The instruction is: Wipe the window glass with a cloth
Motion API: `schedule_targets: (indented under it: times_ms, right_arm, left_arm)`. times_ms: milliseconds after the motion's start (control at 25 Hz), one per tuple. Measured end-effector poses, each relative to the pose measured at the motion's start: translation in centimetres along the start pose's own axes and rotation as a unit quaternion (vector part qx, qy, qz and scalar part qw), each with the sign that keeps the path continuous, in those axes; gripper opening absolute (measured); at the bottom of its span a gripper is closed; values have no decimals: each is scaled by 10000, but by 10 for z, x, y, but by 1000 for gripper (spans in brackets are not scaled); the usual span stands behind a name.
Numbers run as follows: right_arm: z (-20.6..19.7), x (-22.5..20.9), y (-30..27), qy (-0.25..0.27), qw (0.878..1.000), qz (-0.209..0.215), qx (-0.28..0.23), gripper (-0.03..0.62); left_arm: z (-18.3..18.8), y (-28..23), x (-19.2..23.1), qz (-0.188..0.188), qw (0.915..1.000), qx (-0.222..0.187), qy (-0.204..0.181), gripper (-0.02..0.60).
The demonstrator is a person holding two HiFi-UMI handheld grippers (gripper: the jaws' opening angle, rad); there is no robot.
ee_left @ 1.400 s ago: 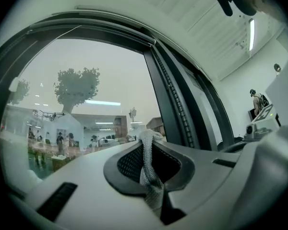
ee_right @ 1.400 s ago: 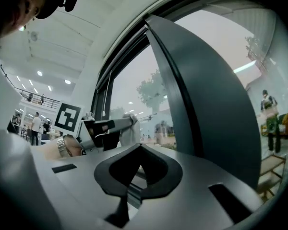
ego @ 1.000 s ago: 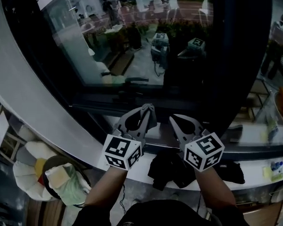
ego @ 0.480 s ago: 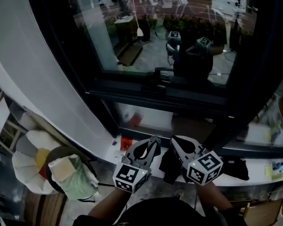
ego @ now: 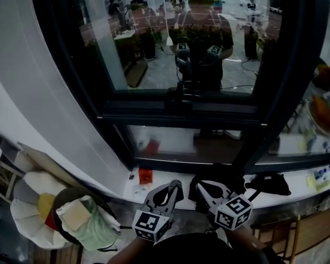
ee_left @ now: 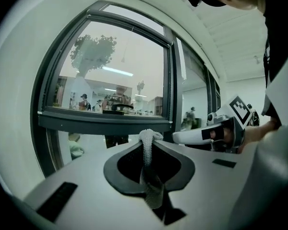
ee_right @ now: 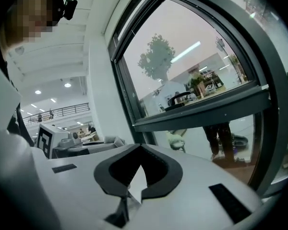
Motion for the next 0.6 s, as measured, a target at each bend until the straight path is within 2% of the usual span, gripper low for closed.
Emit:
schedule_targets:
  times_ms: [280, 600]
  right_arm:
    - [-43, 44, 4, 14, 9998, -122, 143, 27]
    - [-66, 74, 6, 50, 9997, -124, 187, 26]
  left_arm:
    - [-19, 33, -2, -175, 9997, 151, -103, 34]
    - [-31, 66, -2, -195, 9997, 157, -83, 34]
Point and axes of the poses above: the fingertips, and each gripper's own axes: y backward along the fingers, x to its left, z out of its top, the point moved 3 cm from there along y, backward along the fingers, and after that the axes turned 9 degrees about z, right-handed, at the moved point
